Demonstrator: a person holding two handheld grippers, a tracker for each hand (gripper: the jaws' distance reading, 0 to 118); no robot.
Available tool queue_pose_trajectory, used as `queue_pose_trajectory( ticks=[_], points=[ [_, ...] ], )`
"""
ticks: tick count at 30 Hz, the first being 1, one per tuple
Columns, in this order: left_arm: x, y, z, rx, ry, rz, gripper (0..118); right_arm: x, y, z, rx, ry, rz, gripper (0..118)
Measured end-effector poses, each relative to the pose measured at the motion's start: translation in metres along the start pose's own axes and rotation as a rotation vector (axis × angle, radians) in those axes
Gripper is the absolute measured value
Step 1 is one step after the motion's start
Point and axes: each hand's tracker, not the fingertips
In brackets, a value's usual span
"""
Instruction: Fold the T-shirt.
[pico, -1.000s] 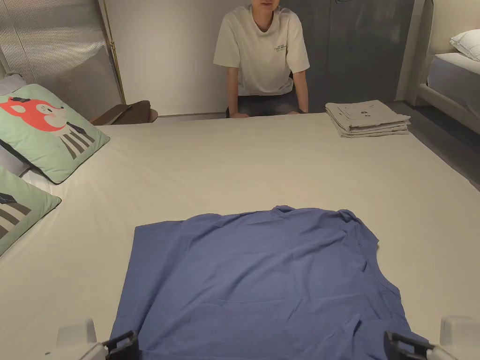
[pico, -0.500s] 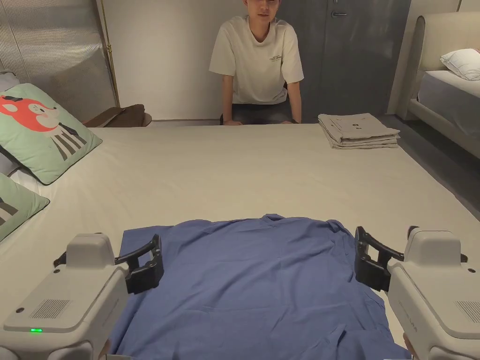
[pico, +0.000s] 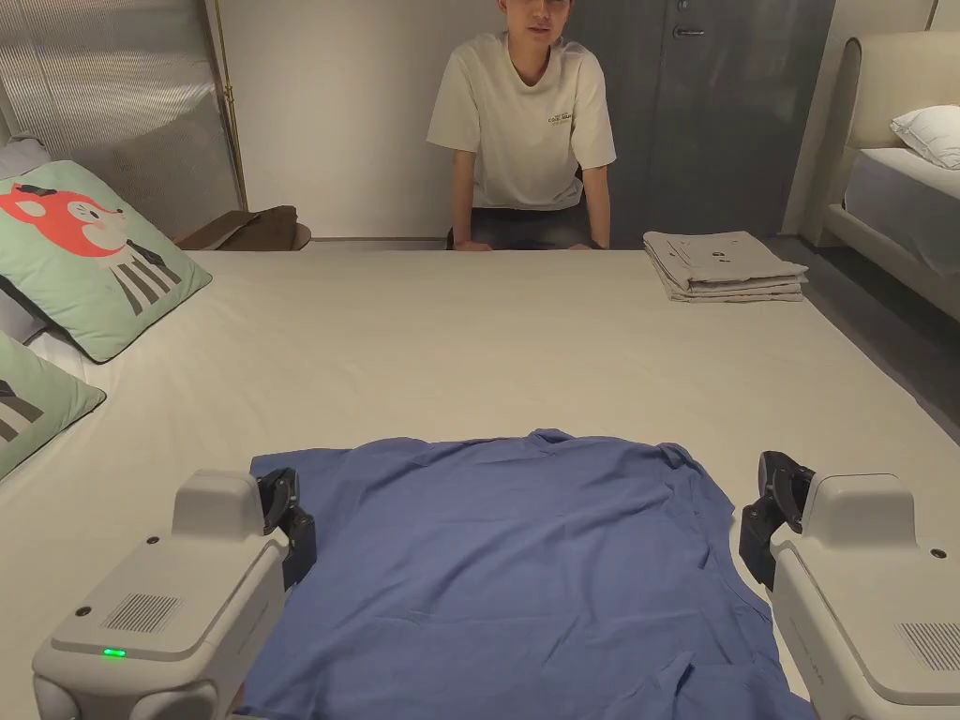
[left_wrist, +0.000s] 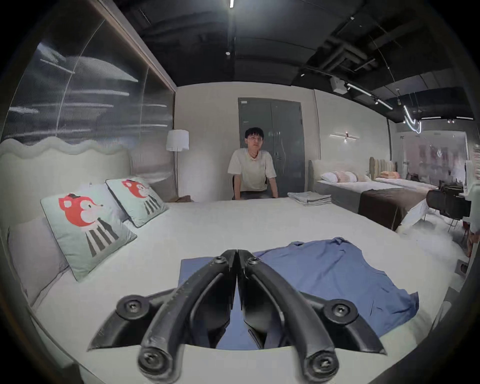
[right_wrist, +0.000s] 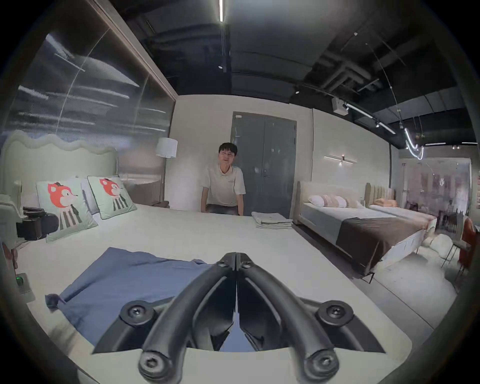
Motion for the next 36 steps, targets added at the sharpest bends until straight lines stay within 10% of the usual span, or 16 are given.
queue_pose_trajectory(
  ticks=[9,11,13,15,24,28,36],
  points=[
    [-0.056,-0.059,0.009,-0.288,0.105,0.074,0,-0.001,-0.012,-0.002,-0.037,0.014,-0.003,0],
    [-0.067,-0.074,0.011,-0.344,0.116,0.096,28,-0.002,-0.015,-0.004,-0.051,0.019,-0.007,0],
    [-0.076,-0.089,0.009,-0.424,0.145,0.136,95,-0.003,-0.018,-0.005,-0.065,0.02,-0.014,0],
    [-0.082,-0.105,0.008,-0.479,0.176,0.158,109,-0.004,-0.022,-0.006,-0.078,0.022,-0.021,0],
    [-0.066,-0.13,0.022,-0.556,0.182,0.113,95,0.0,-0.038,-0.005,-0.14,0.027,-0.02,0],
    [-0.06,-0.143,0.017,-0.59,0.162,0.032,4,0.005,-0.043,-0.004,-0.164,0.011,-0.024,0],
    [-0.066,-0.14,0.019,-0.553,0.154,0.057,4,0.031,-0.08,0.003,-0.332,-0.08,-0.053,0]
  ],
)
